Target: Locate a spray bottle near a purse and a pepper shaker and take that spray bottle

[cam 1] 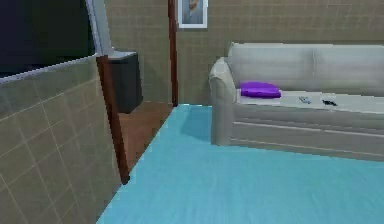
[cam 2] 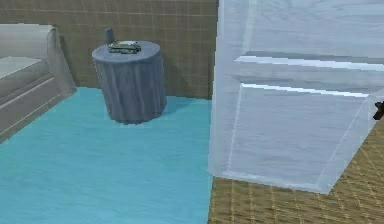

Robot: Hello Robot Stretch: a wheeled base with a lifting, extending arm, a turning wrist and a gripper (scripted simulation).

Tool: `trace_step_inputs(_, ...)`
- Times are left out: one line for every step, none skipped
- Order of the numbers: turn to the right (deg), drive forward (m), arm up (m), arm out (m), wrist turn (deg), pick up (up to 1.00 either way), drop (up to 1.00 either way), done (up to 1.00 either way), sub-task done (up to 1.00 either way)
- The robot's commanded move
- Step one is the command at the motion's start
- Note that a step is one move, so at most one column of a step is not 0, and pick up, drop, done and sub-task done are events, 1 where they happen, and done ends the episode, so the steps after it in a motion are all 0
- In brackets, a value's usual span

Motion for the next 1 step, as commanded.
trace_step_inputs(0.0, 1.00, 0.00, 0.00, 0.0, 0.00, 0.00, 0.00, 0.00)
